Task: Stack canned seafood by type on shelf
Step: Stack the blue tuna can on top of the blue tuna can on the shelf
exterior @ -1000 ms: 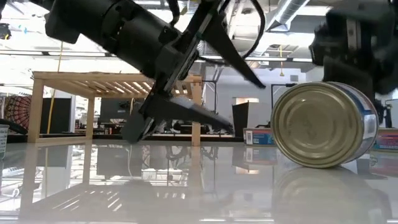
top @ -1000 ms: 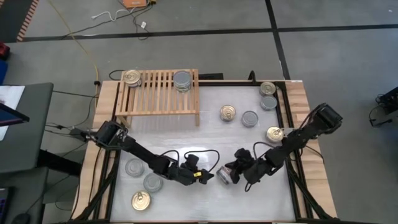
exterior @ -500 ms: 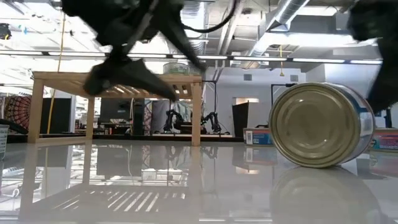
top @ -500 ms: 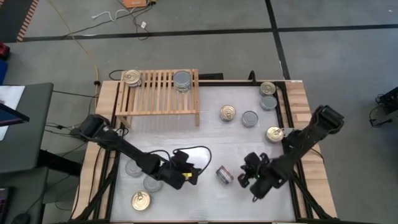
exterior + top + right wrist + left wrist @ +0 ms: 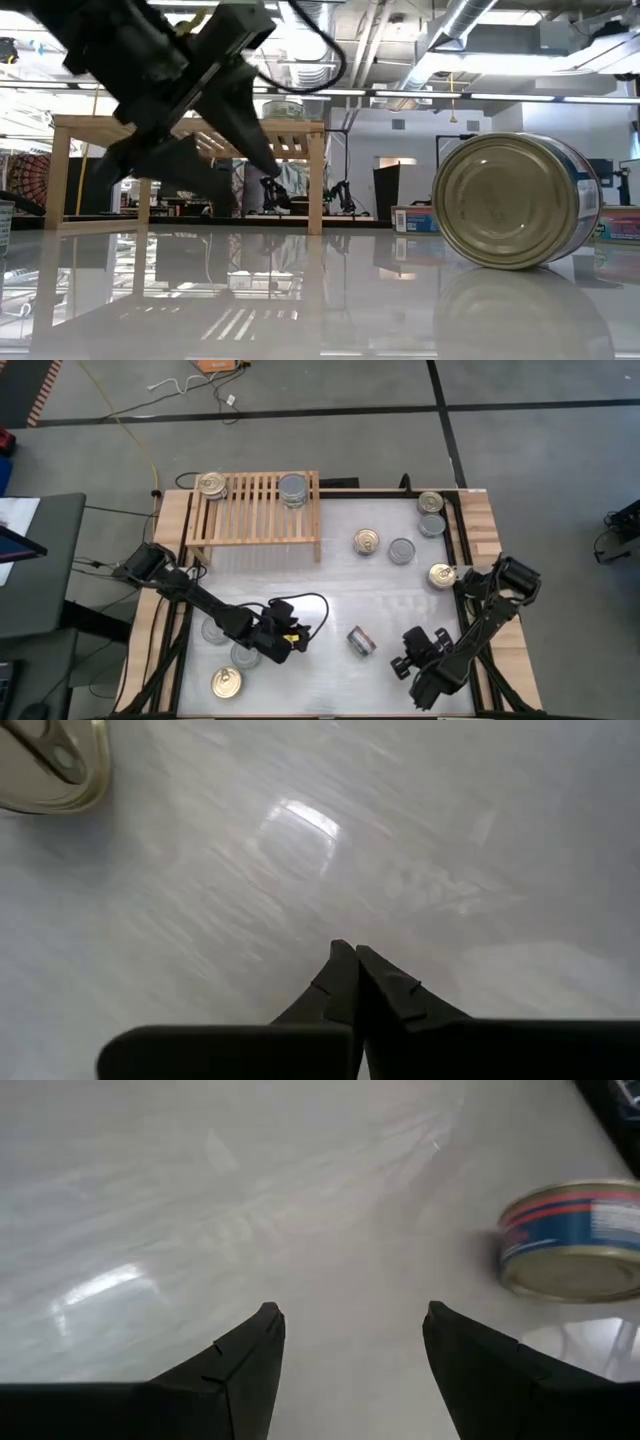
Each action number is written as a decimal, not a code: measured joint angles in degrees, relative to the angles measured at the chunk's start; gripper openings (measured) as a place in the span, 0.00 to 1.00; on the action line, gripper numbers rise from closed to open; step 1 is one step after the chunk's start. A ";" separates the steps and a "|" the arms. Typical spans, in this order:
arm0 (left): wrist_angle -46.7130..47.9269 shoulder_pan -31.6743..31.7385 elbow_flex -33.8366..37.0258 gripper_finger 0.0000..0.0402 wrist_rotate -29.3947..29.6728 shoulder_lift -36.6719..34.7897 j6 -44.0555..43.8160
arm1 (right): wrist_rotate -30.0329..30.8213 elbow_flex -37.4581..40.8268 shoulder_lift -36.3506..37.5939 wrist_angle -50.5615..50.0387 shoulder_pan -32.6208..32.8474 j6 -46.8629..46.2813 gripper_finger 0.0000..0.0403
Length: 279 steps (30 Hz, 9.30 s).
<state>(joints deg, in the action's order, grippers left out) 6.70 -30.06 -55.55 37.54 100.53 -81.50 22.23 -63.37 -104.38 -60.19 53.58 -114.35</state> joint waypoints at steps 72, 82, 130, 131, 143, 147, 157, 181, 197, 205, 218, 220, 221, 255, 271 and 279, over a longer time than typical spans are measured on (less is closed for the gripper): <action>-21.31 8.29 1.62 0.88 -8.88 -0.15 42.06 | 39.57 49.68 27.19 57.23 10.73 21.90 0.08; -30.50 9.09 1.21 0.88 -10.44 -0.09 49.12 | 39.39 49.66 27.19 57.25 10.73 23.37 0.09; 28.67 10.82 -62.35 0.79 -25.34 34.62 113.78 | 39.04 49.66 27.15 57.36 10.38 23.48 0.09; 28.74 10.88 -62.35 0.77 -25.49 34.62 113.78 | 39.04 49.66 27.15 57.32 10.38 23.50 0.09; 29.10 10.00 -62.33 0.44 -26.34 34.62 109.62 | 39.05 49.66 27.15 57.21 10.38 23.50 0.09; 30.88 8.61 -63.72 0.44 -26.35 34.12 104.11 | 39.07 49.66 27.15 57.23 10.38 23.41 0.09; 47.26 6.59 -66.17 0.44 -9.37 21.45 95.14 | 39.04 49.64 27.15 57.24 10.38 24.67 0.09; 83.48 31.50 -25.05 0.44 25.91 -28.45 38.81 | 38.59 49.64 27.17 58.11 10.35 24.15 0.09; 63.17 55.77 -21.98 0.44 27.81 -27.40 78.87 | 38.63 49.64 27.17 58.05 6.26 24.44 0.09; 62.39 61.50 -21.98 0.44 34.81 -16.36 78.65 | 38.65 49.64 27.17 59.66 4.73 24.20 0.09; 68.06 66.55 -21.98 0.44 37.59 -11.81 69.46 | 38.28 49.64 27.17 60.16 4.74 19.73 0.09; 68.29 66.93 -21.98 0.44 37.43 -12.30 69.51 | 38.28 49.64 27.17 59.79 4.74 19.74 0.09; 68.17 66.93 -21.99 0.44 37.18 -12.63 69.73 | 38.26 49.64 27.17 59.42 4.74 19.74 0.09; 69.10 64.77 -22.00 0.64 31.16 -13.55 70.74 | 37.89 49.64 27.17 57.38 4.66 20.53 0.09; 83.35 62.75 -22.05 0.65 29.92 -13.57 62.15 | 37.89 49.64 27.17 57.52 4.66 20.31 0.09; 82.39 62.64 -22.05 0.65 24.21 -18.03 64.12 | 37.86 49.64 27.15 57.65 4.66 20.31 0.09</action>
<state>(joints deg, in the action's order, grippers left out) 89.08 32.58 -77.60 61.75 82.50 -17.39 60.10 -13.74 -77.23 -2.55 58.24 -94.04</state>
